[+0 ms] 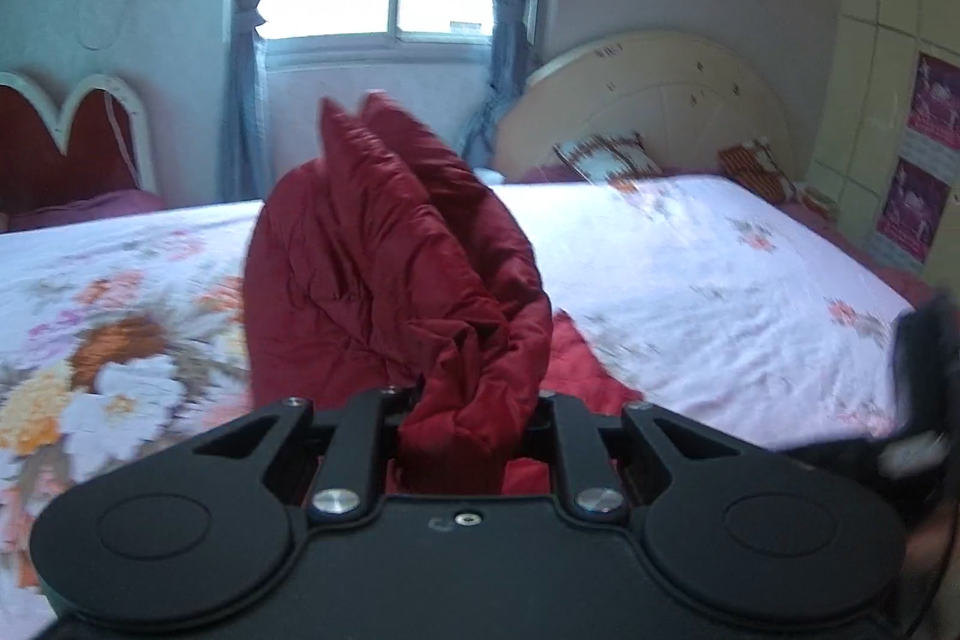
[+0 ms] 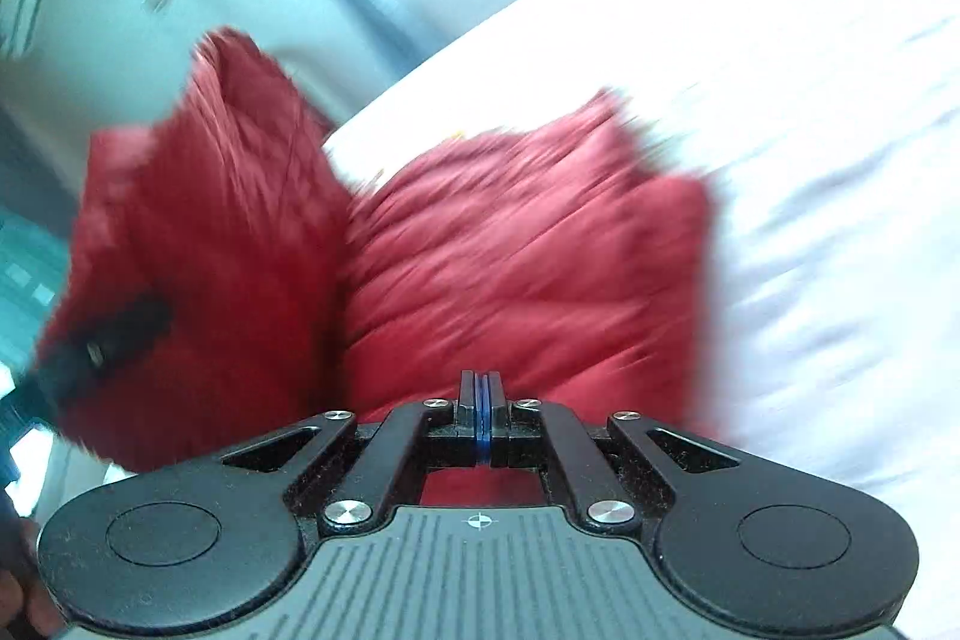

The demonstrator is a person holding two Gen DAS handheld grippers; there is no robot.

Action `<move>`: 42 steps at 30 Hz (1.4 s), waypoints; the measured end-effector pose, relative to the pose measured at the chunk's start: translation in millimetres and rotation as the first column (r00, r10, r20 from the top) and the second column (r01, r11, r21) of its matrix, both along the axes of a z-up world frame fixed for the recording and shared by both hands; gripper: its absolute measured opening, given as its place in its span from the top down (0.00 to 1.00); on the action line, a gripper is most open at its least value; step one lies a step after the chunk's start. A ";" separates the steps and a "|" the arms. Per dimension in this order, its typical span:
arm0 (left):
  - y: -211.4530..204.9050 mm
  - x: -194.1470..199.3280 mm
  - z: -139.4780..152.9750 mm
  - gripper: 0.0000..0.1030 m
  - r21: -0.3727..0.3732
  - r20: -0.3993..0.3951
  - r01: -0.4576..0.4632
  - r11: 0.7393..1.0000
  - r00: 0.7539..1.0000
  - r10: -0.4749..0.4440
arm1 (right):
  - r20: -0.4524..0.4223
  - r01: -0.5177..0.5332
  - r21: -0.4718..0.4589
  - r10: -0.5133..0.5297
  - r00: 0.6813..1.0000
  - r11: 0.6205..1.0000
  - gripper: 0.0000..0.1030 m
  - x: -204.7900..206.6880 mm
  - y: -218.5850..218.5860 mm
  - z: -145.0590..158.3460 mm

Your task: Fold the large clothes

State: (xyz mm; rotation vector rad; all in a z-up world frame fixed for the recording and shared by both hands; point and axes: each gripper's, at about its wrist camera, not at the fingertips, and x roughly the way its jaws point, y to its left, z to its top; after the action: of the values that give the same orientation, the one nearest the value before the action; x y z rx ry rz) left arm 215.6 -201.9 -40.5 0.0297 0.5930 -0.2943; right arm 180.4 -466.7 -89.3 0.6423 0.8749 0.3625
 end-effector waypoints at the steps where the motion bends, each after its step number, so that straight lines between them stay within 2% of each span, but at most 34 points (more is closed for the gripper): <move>1: -8.5 4.0 -6.4 0.85 0.002 -0.019 0.016 1.000 1.000 -0.016 | 0.001 0.029 -0.002 -0.029 1.000 1.000 1.00 -2.0 -15.8 0.5; 3: -29.0 14.6 -26.3 0.80 0.015 -0.085 0.072 0.997 0.994 -0.071 | -0.007 0.077 -0.005 -0.077 0.997 0.997 1.00 -3.5 -41.7 -0.1; 4: -38.9 22.2 -40.3 0.76 0.004 -0.155 0.113 0.994 0.982 -0.111 | -0.012 0.105 -0.008 -0.105 0.994 0.994 1.00 -1.9 -54.8 -0.9; 5: -47.6 29.4 -55.6 0.66 -0.018 -0.221 0.154 0.988 0.963 -0.154 | -0.017 0.130 -0.003 -0.130 0.991 0.992 1.00 -5.7 -64.4 -1.4; 6: -53.6 32.8 -67.3 0.53 -0.044 -0.263 0.181 0.982 0.947 -0.186 | -0.022 0.154 0.009 -0.154 0.988 0.988 1.00 -5.0 -73.9 -2.3; 7: -55.8 33.2 -71.7 0.45 -0.082 -0.288 0.197 0.977 0.934 -0.213 | -0.026 0.173 0.015 -0.172 0.985 0.985 1.00 -5.4 -80.6 -3.0; 8: -53.4 30.2 -68.4 0.34 -0.129 -0.295 0.199 0.971 0.927 -0.229 | -0.033 0.185 0.010 -0.185 0.982 0.983 0.85 -5.0 -84.5 -2.8; 9: -47.9 24.5 -59.6 0.30 -0.185 -0.282 0.208 0.960 0.925 -0.255 | -0.022 0.201 -0.003 -0.201 0.979 0.980 0.59 -2.9 -87.0 -0.4; 10: -38.7 18.1 -48.1 0.30 -0.238 -0.252 0.215 0.947 0.928 -0.274 | 0.023 0.223 -0.003 -0.223 0.974 0.975 0.12 -7.8 -92.1 6.1; 11: -26.1 13.3 -35.8 0.31 -0.281 -0.216 0.213 0.936 0.936 -0.278 | 0.087 0.225 0.016 -0.225 0.970 0.974 0.11 -11.2 -94.6 13.0; 12: -9.2 11.2 -23.9 0.35 -0.315 -0.171 0.203 0.927 0.949 -0.266 | 0.112 0.197 0.035 -0.199 0.973 0.980 0.11 -8.5 -95.1 18.3; 13: 9.6 12.7 -15.2 0.38 -0.335 -0.132 0.175 0.926 0.964 -0.230 | 0.116 0.171 0.054 -0.176 0.977 0.984 0.18 -4.0 -94.2 21.8; 14: 28.9 17.7 -10.8 0.42 -0.344 -0.105 0.135 0.929 0.978 -0.181 | 0.123 0.139 0.071 -0.147 0.981 0.988 0.26 3.8 -89.2 25.8; 16: 67.8 37.6 -14.1 0.47 -0.315 -0.092 0.026 0.949 0.994 -0.058 | 0.141 0.083 0.085 -0.095 0.985 0.993 0.29 26.4 -66.0 32.0; 17: 86.6 50.8 -22.0 0.50 -0.311 -0.110 -0.021 0.950 0.994 -0.014 | 0.147 0.054 0.079 -0.066 0.987 0.995 0.29 40.3 -58.7 31.9; 18: 104.1 64.0 -31.5 0.55 -0.328 -0.142 -0.059 0.943 0.990 0.012 | 0.154 0.033 0.063 -0.043 0.987 0.997 0.29 49.3 -48.4 34.6; 19: 117.6 74.4 -40.9 0.56 -0.349 -0.167 -0.083 0.933 0.986 0.025 | 0.156 0.020 0.045 -0.027 0.987 0.999 0.29 58.7 -39.6 33.4; 22: 138.7 94.8 -63.0 0.61 -0.359 -0.197 -0.087 0.929 0.980 0.015 | 0.093 -0.028 0.047 0.023 0.995 0.999 0.29 95.5 -17.9 9.8; 25: 131.7 105.3 -82.1 0.68 -0.346 -0.236 -0.066 0.936 0.971 -0.019 | 0.022 -0.018 0.018 0.017 1.000 1.000 0.29 115.3 -9.0 -11.9; 28: 122.6 111.5 -96.8 0.68 -0.358 -0.250 -0.059 0.932 0.968 -0.035 | -0.022 -0.047 0.064 0.048 0.999 0.997 0.29 122.4 -8.8 -26.9; 29: 123.5 113.2 -100.3 0.68 -0.365 -0.253 -0.055 0.930 0.967 -0.042 | -0.030 -0.049 0.053 0.051 0.998 0.997 0.29 124.2 -6.0 -29.2; 30: 116.1 111.4 -99.6 0.69 -0.365 -0.249 -0.047 0.930 0.967 -0.049 | -0.036 -0.053 0.043 0.054 0.998 0.998 0.35 124.3 -4.5 -31.1; 31: 113.8 108.4 -95.7 0.70 -0.365 -0.245 -0.037 0.930 0.968 -0.058 | -0.040 -0.066 0.057 0.068 0.997 0.996 0.69 125.0 -3.2 -33.2; 32: 112.8 107.0 -93.9 0.71 -0.368 -0.238 -0.026 0.929 0.969 -0.067 | -0.043 -0.075 0.085 0.079 0.996 0.994 0.81 126.2 -2.0 -34.7; 34: 110.8 103.9 -89.2 0.73 -0.383 -0.196 0.025 0.924 0.975 -0.107 | -0.002 -0.076 0.079 0.076 0.997 0.994 0.88 119.3 -2.2 -25.2; 35: 107.2 101.8 -86.7 0.74 -0.387 -0.181 0.055 0.921 0.974 -0.134 | 0.023 -0.071 0.072 0.070 0.997 0.995 0.89 113.2 -4.0 -18.1; 38: 87.0 100.6 -85.9 0.74 -0.332 -0.159 0.127 0.935 0.969 -0.189 | 0.094 -0.056 0.065 0.049 0.994 0.996 0.89 89.5 -14.0 -4.7; 42: 58.9 109.9 -95.9 0.73 -0.258 -0.190 0.165 0.952 0.958 -0.217 | 0.037 0.020 0.058 -0.022 0.999 0.998 0.88 81.6 -29.0 -41.8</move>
State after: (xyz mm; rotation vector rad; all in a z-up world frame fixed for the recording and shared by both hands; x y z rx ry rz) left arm 325.5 -142.9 -136.5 -0.1809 0.7690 -0.5627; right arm 262.0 -495.7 -131.1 0.6956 0.8240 0.3808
